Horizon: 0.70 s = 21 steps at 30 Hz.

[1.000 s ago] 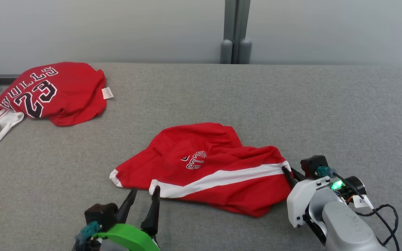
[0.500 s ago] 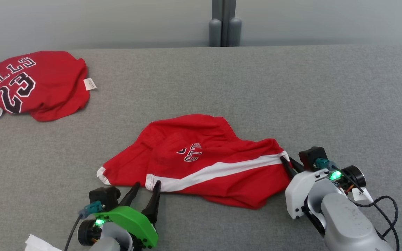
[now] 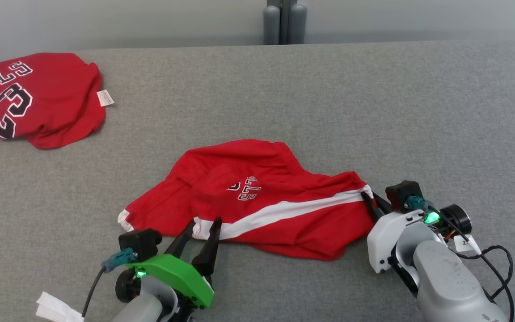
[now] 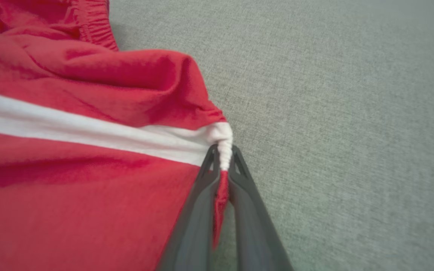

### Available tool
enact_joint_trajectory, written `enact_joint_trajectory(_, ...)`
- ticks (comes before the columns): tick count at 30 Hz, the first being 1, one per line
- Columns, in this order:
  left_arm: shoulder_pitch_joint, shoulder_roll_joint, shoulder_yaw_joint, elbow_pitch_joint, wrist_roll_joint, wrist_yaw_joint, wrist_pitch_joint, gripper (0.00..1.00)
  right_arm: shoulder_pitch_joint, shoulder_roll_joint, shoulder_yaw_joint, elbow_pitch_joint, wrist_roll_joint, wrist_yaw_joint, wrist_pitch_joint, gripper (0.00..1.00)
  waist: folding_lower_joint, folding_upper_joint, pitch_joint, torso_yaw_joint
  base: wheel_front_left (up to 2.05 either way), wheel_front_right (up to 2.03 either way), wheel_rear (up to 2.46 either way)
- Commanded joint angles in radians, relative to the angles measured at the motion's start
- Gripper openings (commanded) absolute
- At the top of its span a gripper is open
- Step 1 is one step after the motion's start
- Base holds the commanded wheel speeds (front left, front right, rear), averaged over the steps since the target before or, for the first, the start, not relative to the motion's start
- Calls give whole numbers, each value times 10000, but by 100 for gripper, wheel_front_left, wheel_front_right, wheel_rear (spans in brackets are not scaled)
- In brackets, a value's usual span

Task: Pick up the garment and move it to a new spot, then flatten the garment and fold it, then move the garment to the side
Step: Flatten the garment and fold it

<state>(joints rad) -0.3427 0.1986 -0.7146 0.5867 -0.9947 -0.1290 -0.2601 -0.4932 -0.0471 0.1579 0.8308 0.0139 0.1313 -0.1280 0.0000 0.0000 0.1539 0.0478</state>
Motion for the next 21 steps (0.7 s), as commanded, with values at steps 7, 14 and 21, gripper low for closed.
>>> enact_joint_trajectory(7,-319,317,-505,204,-460,-36,-54,100,-105,-48,-18,-69,-63,-10,38,1,0,0,55,18,0,0,0)
enact_joint_trajectory(14,-476,325,-637,459,-857,-36,-57,100,-162,-48,34,-104,-41,-11,34,1,0,0,115,-57,0,0,0)
enact_joint_trajectory(21,-310,562,-763,-418,-1499,-36,-57,84,-177,-50,-22,-123,-95,-11,-11,2,0,0,165,-74,0,0,0)
